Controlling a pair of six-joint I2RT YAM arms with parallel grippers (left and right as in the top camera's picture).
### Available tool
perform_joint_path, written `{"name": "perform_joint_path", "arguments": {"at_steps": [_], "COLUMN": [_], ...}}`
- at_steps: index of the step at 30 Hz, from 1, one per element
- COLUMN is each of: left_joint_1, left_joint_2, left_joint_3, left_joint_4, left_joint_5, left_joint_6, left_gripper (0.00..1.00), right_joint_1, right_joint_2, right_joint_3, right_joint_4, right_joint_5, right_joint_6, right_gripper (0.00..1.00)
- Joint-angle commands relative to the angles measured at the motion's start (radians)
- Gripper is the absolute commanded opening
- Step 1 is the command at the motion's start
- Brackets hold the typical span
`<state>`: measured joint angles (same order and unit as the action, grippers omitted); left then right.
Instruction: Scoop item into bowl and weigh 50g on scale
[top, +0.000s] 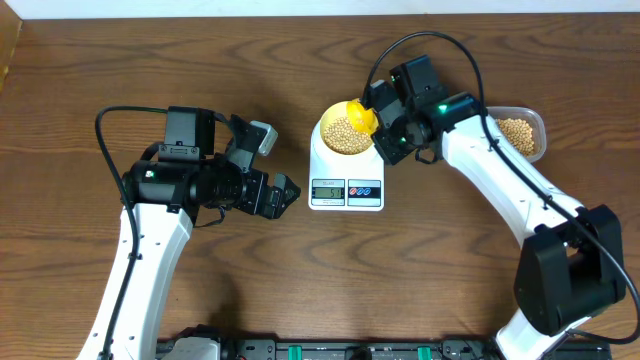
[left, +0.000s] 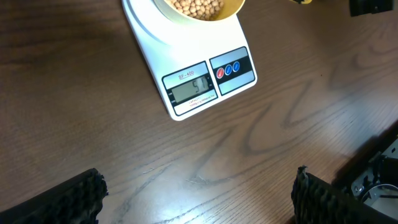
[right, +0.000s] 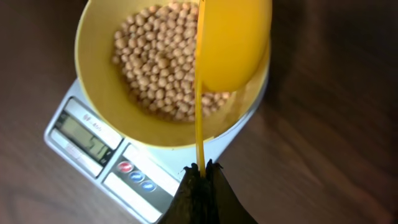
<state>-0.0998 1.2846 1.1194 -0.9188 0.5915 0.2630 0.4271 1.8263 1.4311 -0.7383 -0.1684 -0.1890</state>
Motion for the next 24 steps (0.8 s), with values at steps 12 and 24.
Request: {"name": "perform_joint_path", "arguments": {"at_steps": [12, 24], "left_joint_1": [0.005, 0.005], "left_joint_2": [0.004, 0.004], "left_joint_3": [-0.005, -0.005], "left_joint_4": [-0.003, -0.003], "left_joint_5": [-0.009, -0.009], "left_joint_6": [0.006, 0.006], "left_gripper": [0.98, 0.98], "right_joint_1": [0.059, 0.088], "right_joint_2": [0.046, 0.046], "right_joint_3": [0.015, 0.015], "right_joint_4": [0.014, 0.021], "right_joint_5": [0.063, 0.102], "right_joint_6": [-0.01, -0.01], "right_gripper": [0.01, 0.01]}}
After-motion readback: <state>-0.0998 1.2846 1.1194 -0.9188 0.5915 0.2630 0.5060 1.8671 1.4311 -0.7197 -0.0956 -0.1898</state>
